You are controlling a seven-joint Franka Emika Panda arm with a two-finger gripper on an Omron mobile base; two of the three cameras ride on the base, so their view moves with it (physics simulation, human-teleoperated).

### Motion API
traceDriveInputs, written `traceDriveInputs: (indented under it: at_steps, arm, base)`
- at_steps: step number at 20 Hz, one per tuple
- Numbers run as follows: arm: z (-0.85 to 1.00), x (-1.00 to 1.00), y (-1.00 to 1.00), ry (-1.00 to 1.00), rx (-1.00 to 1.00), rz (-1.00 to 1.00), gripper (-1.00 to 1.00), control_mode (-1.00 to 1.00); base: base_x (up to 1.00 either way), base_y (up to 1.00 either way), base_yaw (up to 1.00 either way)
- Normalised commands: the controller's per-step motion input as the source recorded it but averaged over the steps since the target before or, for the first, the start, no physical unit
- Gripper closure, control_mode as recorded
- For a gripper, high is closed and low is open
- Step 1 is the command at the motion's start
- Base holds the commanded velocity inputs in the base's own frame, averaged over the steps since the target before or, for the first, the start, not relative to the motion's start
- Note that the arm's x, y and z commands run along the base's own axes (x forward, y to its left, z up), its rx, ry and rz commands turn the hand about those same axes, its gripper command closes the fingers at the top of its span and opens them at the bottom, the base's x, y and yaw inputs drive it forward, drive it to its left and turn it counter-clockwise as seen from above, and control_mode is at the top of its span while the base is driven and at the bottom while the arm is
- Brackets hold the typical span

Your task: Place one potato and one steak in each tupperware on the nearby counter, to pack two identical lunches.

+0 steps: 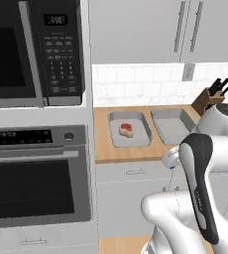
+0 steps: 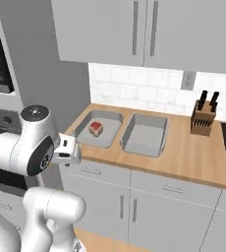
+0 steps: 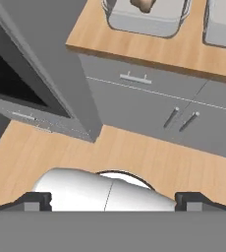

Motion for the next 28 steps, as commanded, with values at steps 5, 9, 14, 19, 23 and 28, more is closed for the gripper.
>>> traceDriveInputs:
  at_steps: [5, 9, 14, 19, 23, 28]
  arm:
    - [0.00, 0.00, 0.00, 0.00, 0.00, 0.00, -1.00, 1.00]
    - [0.00, 0.00, 0.00, 0.00, 0.00, 0.00, -1.00, 1.00]
    - [0.00, 0.00, 0.00, 0.00, 0.00, 0.00, -1.00, 1.00]
    - [0.00, 0.00, 0.00, 0.00, 0.00, 0.00, -1.00, 1.00]
    - [0.00, 0.00, 0.00, 0.00, 0.00, 0.00, -1.00, 1.00]
    - [0.00, 0.00, 0.00, 0.00, 0.00, 0.00, -1.00, 1.00]
  base:
    - [-0.43, 0.57, 0.84]
    - [-0.23, 0.69, 0.89]
    - [-0.28, 0.59, 0.92]
    - [-0.15, 0.44, 0.96]
    - [0.73, 0.57, 0.54]
    - [1.00, 0.63, 0.31]
